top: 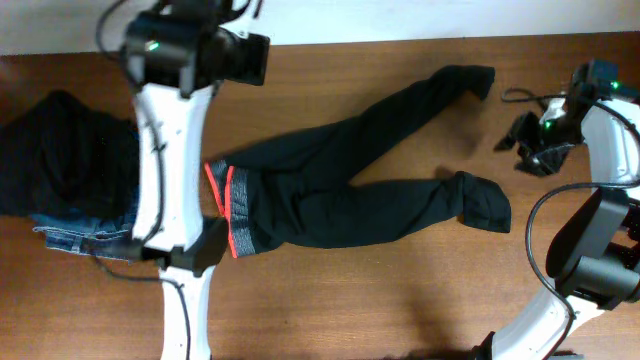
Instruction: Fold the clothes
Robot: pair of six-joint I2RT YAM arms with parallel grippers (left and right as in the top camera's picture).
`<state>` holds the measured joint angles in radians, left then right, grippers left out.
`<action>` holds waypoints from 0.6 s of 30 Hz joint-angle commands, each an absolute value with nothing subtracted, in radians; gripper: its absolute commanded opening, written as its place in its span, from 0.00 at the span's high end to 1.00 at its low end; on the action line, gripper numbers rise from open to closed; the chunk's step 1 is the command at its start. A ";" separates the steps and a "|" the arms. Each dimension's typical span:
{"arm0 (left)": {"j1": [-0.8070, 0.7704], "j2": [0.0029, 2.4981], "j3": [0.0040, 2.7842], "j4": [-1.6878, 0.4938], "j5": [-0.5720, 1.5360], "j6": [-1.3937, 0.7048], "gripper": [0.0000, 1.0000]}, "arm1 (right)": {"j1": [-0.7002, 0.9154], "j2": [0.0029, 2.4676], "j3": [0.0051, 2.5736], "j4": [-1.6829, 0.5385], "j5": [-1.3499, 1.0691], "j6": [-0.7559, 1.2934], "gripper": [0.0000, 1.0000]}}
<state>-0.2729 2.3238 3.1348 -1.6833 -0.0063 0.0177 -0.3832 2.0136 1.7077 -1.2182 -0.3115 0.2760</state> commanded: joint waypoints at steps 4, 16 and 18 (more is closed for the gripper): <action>-0.272 2.257 3.137 -1.687 0.001 0.015 0.40 | -0.367 2.011 1.633 -1.273 -0.157 0.186 0.43; -0.272 2.253 3.137 -1.687 0.001 0.052 0.40 | -0.321 2.011 1.316 -1.056 -0.201 0.196 0.38; -0.272 2.253 3.137 -1.687 0.001 0.057 0.40 | -0.322 2.011 1.294 -1.009 -0.192 0.236 0.49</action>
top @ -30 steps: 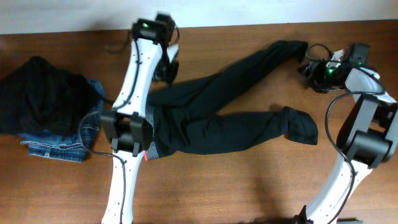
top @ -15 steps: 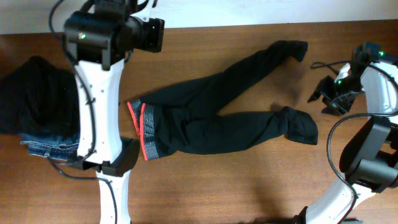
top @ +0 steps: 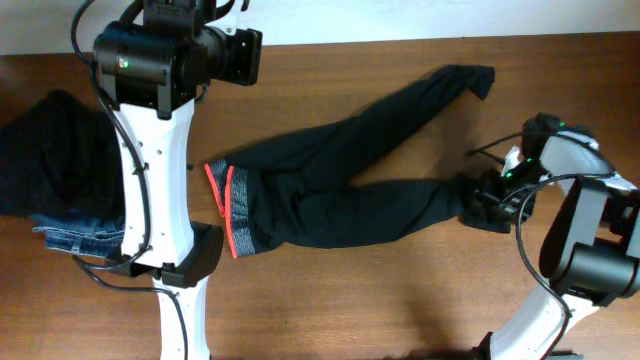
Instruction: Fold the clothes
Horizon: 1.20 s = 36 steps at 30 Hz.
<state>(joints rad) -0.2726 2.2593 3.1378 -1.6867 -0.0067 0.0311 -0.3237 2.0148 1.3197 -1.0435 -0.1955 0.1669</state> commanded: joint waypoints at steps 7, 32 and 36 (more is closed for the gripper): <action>-0.273 2.253 3.137 -1.687 0.001 0.057 0.39 | -0.323 2.001 1.379 -0.942 -0.089 0.230 0.93; -0.273 2.253 3.137 -1.687 0.005 0.045 0.38 | -0.243 1.906 1.602 -0.890 0.544 0.195 0.32; -0.272 2.253 3.137 -1.687 0.002 0.046 0.36 | -0.235 1.906 1.603 -0.948 0.327 0.203 0.32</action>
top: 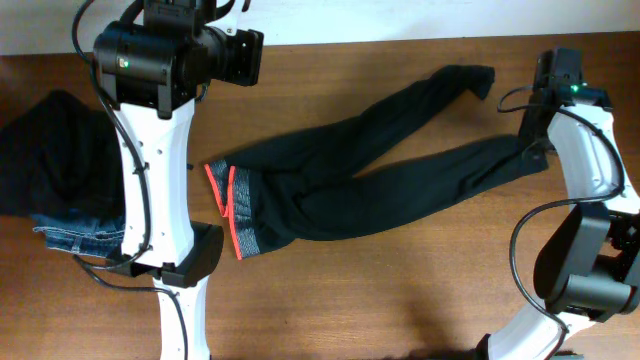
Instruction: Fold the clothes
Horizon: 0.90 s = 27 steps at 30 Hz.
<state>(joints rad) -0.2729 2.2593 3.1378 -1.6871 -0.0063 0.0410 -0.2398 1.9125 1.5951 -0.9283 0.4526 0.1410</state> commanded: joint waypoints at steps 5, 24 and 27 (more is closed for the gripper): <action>-0.272 2.253 3.137 -1.687 -0.078 0.046 0.34 | -0.203 1.906 1.599 -1.005 -0.020 0.189 0.34; -0.115 1.873 2.774 -1.687 -0.213 0.010 0.25 | 0.094 1.906 1.597 -1.073 -0.366 -0.052 0.39; -0.035 1.879 2.590 -1.687 -0.092 0.010 0.25 | 0.122 1.906 1.597 -1.073 -0.367 -0.052 0.40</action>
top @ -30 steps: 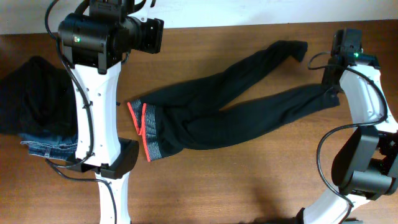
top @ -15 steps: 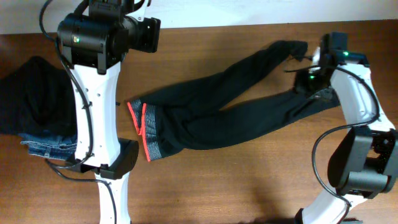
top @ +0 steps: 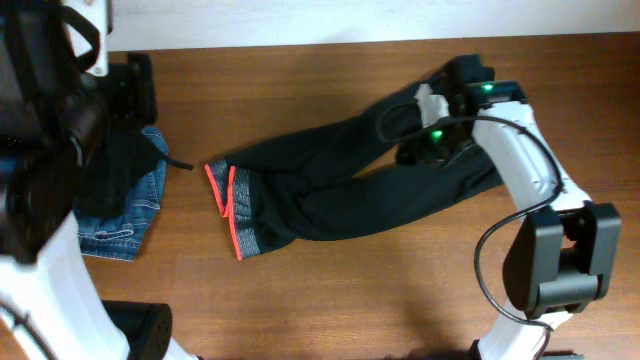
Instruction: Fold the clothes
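Black trousers (top: 320,195) with a red-orange waistband (top: 232,212) lie spread across the wooden table, waist to the left. Both legs run up to the right. My right gripper (top: 418,150) is over the two legs near their far ends. It seems shut on the bunched end of the lower leg (top: 470,175), which doubles back under the arm. The upper leg (top: 380,125) lies flat. My left arm (top: 40,150) looms blurred at the far left, and its fingers cannot be made out.
Blue jeans (top: 130,215) and a dark garment (top: 125,160) are heaped at the table's left end, partly under the left arm. The far table edge (top: 300,45) meets a white wall. The right arm's base (top: 550,270) stands at the front right.
My right gripper has moved left from the table's right side to above the two legs, and the lower leg's end came with it. The left arm has swung left and now blocks the left edge.
At first my right gripper hung off the trousers at the far right, with the lower leg's end crumpled. It then sat on that end, and later held the leg pulled out straight to the right. Now the leg's end is carried back toward the upper leg.
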Robot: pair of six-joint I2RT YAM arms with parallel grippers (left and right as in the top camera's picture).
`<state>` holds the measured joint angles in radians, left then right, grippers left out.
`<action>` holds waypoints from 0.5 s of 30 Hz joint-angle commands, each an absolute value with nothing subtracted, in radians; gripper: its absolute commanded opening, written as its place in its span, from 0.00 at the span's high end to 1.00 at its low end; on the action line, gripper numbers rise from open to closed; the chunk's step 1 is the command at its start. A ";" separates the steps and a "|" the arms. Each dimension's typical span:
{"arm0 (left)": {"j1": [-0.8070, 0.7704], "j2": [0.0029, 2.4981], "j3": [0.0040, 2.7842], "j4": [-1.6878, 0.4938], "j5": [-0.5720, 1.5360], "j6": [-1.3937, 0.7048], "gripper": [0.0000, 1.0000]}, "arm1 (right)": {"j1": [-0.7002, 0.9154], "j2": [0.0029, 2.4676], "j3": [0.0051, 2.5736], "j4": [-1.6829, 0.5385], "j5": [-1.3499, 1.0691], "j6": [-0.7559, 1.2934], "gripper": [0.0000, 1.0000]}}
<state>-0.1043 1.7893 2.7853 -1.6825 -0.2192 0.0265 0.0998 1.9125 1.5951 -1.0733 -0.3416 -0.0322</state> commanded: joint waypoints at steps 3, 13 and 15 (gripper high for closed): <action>0.037 1.885 2.410 -1.653 0.021 0.011 0.25 | 0.144 1.899 1.597 -1.091 -0.375 -0.052 0.40; 0.162 1.885 1.798 -1.297 0.299 0.050 0.29 | 0.272 1.861 1.597 -1.108 -0.373 -0.053 0.40; 0.171 1.886 1.645 -1.179 0.396 0.050 0.29 | 0.310 1.859 1.597 -1.109 -0.354 -0.053 0.40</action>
